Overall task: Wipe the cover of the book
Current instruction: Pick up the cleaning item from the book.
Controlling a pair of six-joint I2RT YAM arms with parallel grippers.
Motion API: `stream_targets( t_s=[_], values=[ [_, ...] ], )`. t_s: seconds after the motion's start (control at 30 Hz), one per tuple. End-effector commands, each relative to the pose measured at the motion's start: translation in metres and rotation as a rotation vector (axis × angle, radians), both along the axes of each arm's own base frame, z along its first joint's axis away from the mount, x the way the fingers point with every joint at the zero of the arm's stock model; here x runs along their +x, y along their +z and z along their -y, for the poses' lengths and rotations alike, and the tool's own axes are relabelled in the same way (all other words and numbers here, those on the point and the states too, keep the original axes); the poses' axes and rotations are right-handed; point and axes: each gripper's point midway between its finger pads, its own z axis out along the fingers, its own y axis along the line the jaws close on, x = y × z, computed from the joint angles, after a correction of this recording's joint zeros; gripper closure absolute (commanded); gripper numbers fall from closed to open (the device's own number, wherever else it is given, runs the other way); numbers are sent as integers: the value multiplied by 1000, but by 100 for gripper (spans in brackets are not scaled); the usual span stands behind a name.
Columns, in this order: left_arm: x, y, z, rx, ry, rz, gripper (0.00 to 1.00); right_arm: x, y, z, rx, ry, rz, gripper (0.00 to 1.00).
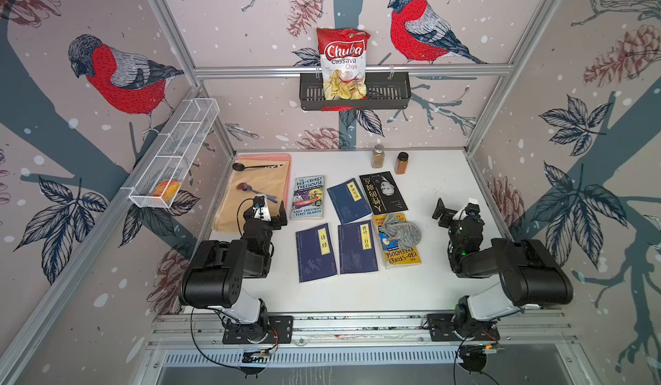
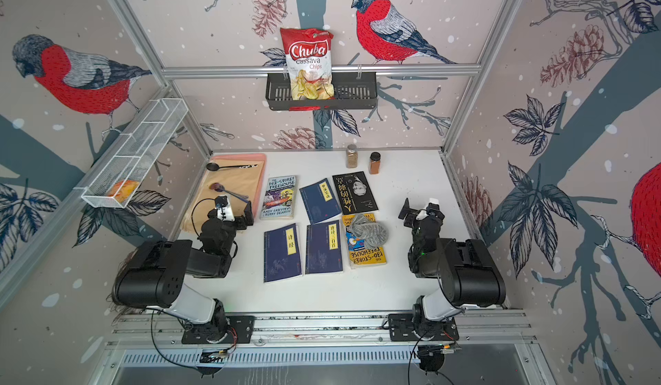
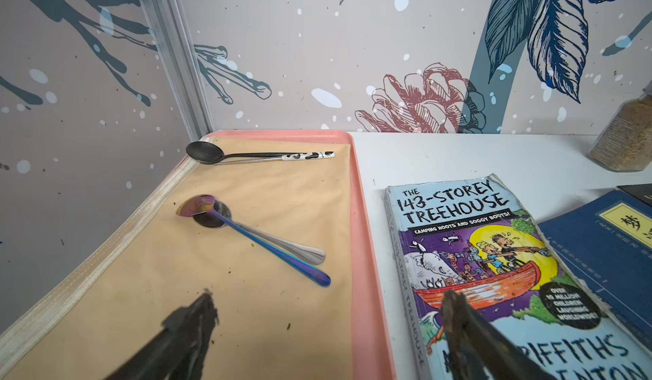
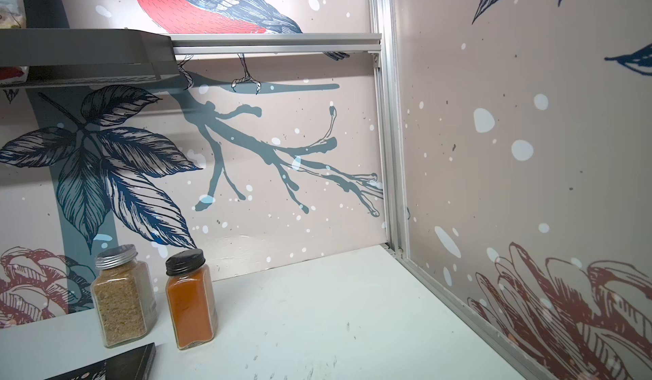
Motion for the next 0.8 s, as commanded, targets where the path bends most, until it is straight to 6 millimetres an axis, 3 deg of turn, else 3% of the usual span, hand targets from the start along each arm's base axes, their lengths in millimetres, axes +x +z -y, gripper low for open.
stream_targets(
  t_s=[0.0, 0.77],
  values=[
    [2, 10, 0, 8, 1, 39, 3, 1, 8, 1, -15, -8, 32, 0],
    [3, 10, 1, 0, -8, 37, 4, 3, 12, -2, -27, 3, 28, 0]
  ],
)
